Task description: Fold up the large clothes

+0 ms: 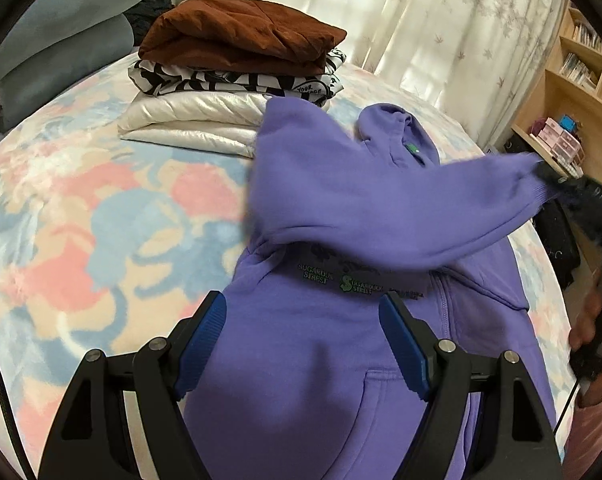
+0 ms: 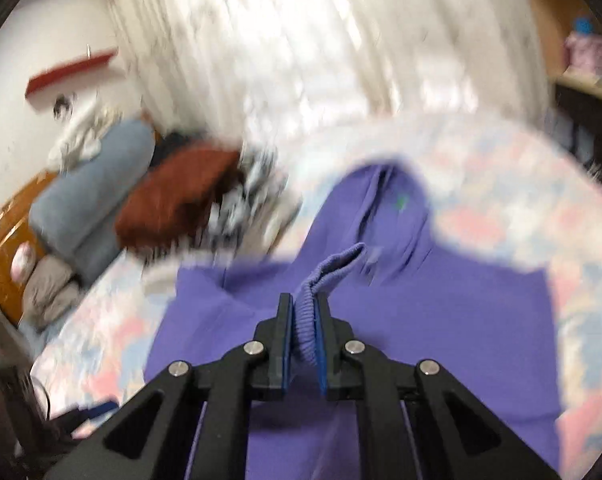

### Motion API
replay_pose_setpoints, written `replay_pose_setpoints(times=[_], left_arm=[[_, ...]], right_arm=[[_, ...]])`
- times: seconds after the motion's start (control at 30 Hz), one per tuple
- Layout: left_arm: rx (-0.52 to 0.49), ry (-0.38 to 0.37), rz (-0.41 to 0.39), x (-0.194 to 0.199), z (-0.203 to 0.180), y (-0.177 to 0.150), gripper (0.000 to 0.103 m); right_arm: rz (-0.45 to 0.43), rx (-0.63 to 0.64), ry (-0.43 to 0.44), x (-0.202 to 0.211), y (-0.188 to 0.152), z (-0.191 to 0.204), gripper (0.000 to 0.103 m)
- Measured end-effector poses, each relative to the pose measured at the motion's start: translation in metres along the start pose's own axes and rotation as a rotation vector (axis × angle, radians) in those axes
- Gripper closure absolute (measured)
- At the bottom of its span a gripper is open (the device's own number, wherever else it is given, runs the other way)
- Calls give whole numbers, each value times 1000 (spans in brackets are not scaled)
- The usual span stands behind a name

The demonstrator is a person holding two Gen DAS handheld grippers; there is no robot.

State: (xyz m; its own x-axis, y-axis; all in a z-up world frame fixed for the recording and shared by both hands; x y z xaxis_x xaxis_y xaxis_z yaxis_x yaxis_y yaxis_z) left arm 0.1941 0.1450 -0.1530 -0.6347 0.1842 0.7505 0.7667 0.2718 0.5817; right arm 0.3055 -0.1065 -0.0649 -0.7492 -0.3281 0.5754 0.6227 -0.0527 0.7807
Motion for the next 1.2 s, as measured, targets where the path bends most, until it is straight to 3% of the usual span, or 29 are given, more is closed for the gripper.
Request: replay_pose_setpoints(times=[0.07, 0.13, 0.2, 0.27, 0.37, 0.5, 0.6, 0.73, 1.07, 1.1, 1.17, 1.2], left_arm=[[-10, 3, 0, -3, -1, 0, 26], [-27, 18, 5, -7, -2, 0, 26], [-46, 34, 16, -13, -3, 4, 26], [-70, 54, 19, -19, -2, 14, 26], [-97, 76, 26, -34, 4, 40, 26], [-93, 61, 49, -64, 13, 78, 26], [-73, 28, 85, -97, 21, 103, 26], [-38, 4, 131, -140, 35, 127, 26], [35, -113, 198, -198, 40, 136, 26], [40, -121, 198, -199, 39, 137, 29], [22, -148, 189, -198, 29, 137, 74], [-7, -110, 184, -197, 24, 137, 75]], right_arm=[[-76, -13, -88, 14, 14, -24, 93], [-65, -50, -180, 8, 10, -59, 89], [40, -96, -254, -15, -13, -93, 85], [198, -142, -307, -37, -51, -123, 74], [313, -227, -264, -55, -88, -143, 73], [336, -319, -183, -60, -100, -154, 59], [329, -353, -104, -63, -97, -152, 55], [323, -354, -69, -77, -89, -153, 55], [337, -361, -52, -133, -65, -168, 54], [329, -352, -45, -138, -63, -166, 54], [307, -316, -39, -143, -58, -159, 54], [302, -288, -32, -145, -56, -154, 58]])
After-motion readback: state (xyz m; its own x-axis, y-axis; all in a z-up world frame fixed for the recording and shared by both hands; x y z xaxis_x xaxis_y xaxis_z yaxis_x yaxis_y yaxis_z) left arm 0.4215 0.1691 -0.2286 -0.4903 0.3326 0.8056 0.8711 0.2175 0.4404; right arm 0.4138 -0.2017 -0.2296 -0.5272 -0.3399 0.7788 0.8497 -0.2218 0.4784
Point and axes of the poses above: each gripper's, at about its wrist camera, not at the fingertips, and x roughly against the way its jaws point, z to its left, y to its top, the point moved 10 cm from there along -x, roughly the way its jaws point, and after that the axes turned 2 degrees about z, right-handed, at the moved point
